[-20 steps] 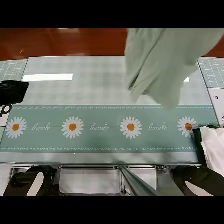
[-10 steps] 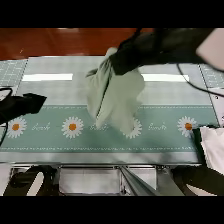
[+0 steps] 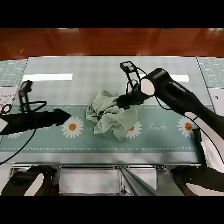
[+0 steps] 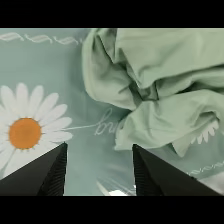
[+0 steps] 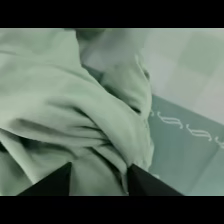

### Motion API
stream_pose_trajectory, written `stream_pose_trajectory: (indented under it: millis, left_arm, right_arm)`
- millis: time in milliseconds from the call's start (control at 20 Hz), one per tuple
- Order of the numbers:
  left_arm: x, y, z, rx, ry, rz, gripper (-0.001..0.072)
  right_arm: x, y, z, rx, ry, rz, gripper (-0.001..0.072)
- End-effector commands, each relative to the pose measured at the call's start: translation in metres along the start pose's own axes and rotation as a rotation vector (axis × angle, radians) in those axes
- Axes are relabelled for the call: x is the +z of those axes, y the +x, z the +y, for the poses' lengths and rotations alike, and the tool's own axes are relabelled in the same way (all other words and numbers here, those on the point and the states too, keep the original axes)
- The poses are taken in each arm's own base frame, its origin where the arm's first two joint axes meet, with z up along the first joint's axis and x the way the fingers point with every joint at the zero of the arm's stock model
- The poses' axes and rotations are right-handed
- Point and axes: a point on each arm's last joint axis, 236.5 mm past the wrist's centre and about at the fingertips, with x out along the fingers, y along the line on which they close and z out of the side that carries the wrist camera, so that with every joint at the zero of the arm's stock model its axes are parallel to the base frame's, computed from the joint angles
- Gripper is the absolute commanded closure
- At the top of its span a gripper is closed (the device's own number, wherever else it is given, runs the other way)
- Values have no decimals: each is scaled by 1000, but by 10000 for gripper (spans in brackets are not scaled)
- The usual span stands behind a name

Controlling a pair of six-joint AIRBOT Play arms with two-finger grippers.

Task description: Fold the shirts.

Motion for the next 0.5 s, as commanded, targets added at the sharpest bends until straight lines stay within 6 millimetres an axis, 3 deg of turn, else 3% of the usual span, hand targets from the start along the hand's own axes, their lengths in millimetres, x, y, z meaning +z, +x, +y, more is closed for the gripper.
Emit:
stream_pose_trajectory:
  millis: [0, 50, 150, 200, 250, 350, 450]
  left_arm:
    - [12, 18, -6, -2, 55, 23, 203]
    - [31, 7, -2, 16, 53, -11, 203]
    - [67, -19, 19, 72, 7, -120, 202]
    - [72, -22, 33, 79, -67, -140, 203]
    - [63, -15, 40, 51, -158, -116, 203]
    - [17, 23, 37, -49, -306, 39, 203]
    - [-20, 58, 23, -158, -359, 163, 203]
  right_arm:
    - [-7, -13, -55, -35, 58, 60, 304]
    - [-6, -34, -88, -79, 91, 38, 304]
    - [-18, -84, -172, -221, 233, -11, 304]
    - [-33, -101, -207, -259, 329, -40, 305]
    - [-51, -106, -230, -254, 431, -66, 305]
    - [-82, -82, -237, -123, 622, -110, 305]
    - [-101, -49, -214, 49, 708, -125, 306]
